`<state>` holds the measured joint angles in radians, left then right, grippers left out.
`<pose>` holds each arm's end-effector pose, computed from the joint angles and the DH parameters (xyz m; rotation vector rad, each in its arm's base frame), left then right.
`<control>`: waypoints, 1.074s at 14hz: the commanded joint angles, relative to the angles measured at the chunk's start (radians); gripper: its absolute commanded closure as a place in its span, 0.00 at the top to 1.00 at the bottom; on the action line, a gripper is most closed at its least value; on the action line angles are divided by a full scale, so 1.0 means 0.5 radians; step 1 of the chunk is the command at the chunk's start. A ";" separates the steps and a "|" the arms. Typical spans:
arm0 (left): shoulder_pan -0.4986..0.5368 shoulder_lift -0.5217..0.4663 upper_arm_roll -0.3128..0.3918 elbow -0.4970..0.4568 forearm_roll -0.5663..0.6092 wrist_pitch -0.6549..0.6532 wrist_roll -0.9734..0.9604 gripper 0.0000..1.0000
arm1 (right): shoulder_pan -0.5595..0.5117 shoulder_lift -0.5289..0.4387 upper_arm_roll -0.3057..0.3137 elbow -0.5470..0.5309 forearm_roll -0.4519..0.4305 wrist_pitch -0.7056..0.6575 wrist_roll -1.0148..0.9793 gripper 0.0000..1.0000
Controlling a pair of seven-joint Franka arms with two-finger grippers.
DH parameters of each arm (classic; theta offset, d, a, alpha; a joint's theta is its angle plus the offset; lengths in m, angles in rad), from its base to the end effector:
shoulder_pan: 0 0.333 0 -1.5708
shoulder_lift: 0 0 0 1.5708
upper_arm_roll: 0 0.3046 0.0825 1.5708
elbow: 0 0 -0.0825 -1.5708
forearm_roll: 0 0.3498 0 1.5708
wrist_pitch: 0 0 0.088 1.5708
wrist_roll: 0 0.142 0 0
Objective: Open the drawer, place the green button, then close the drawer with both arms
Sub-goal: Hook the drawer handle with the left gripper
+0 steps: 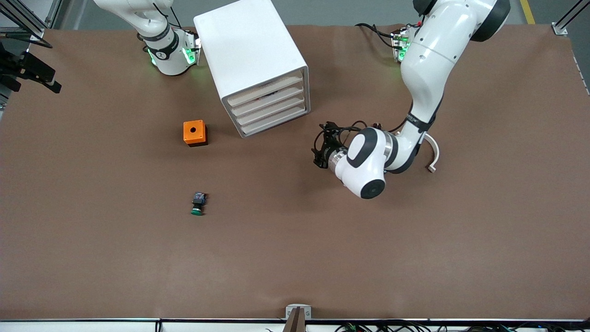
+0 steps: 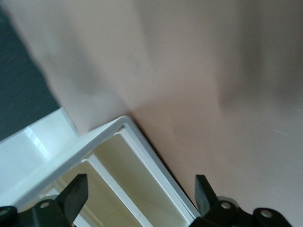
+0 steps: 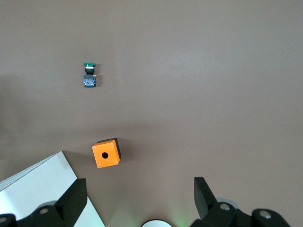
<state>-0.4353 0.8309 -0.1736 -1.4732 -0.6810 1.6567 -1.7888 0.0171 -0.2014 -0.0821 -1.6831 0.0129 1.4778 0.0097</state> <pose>0.4567 -0.4053 0.1771 -1.8694 -1.7281 1.3102 0.4475 -0.0311 0.6186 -3.1102 0.1118 0.0059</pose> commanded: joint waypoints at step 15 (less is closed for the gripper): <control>-0.074 0.341 -0.088 0.102 -0.663 -0.252 -0.717 0.87 | -0.025 0.089 0.014 0.047 -0.026 -0.007 -0.013 1.00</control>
<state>-0.4507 0.9749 -0.2159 -1.4535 -0.9784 1.5461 -2.1177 0.0171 -0.1868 -0.0836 -1.6795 0.0119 1.4786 0.0097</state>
